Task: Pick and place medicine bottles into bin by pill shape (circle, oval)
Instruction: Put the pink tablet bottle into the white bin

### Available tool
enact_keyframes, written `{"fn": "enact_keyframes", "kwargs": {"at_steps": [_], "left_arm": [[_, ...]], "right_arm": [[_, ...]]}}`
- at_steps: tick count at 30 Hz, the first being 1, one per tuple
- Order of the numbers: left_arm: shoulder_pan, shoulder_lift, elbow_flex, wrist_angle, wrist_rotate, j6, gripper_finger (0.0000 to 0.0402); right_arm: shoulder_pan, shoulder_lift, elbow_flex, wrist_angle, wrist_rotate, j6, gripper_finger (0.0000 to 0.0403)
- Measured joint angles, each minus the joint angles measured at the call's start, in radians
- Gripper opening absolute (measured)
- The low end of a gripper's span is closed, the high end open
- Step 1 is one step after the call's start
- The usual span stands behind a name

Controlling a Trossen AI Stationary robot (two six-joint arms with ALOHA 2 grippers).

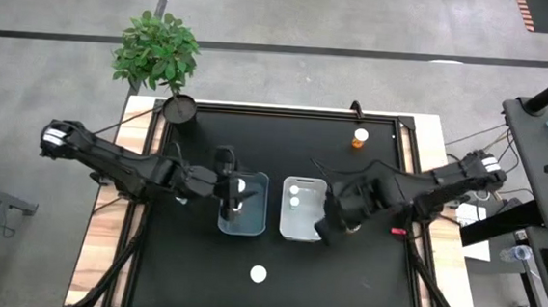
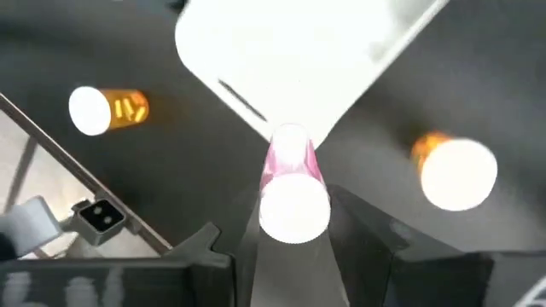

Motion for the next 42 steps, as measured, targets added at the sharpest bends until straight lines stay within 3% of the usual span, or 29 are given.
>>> {"fn": "enact_keyframes", "kwargs": {"at_steps": [10,21,42], "left_arm": [[0.000,-0.013,-0.007,0.017,0.000,0.001,0.0244],[0.000,-0.013,-0.007,0.017,0.000,0.002,0.0244],[0.000,-0.013,-0.007,0.017,0.000,0.002,0.0244]], "right_arm": [[-0.230,0.117,0.087,-0.045,-0.099,-0.371,0.0118],[-0.383,0.260,0.121,-0.055,-0.102,-0.653,0.0118],[-0.414,0.416,0.121,-0.043,-0.015,-0.829,0.0118]]}}
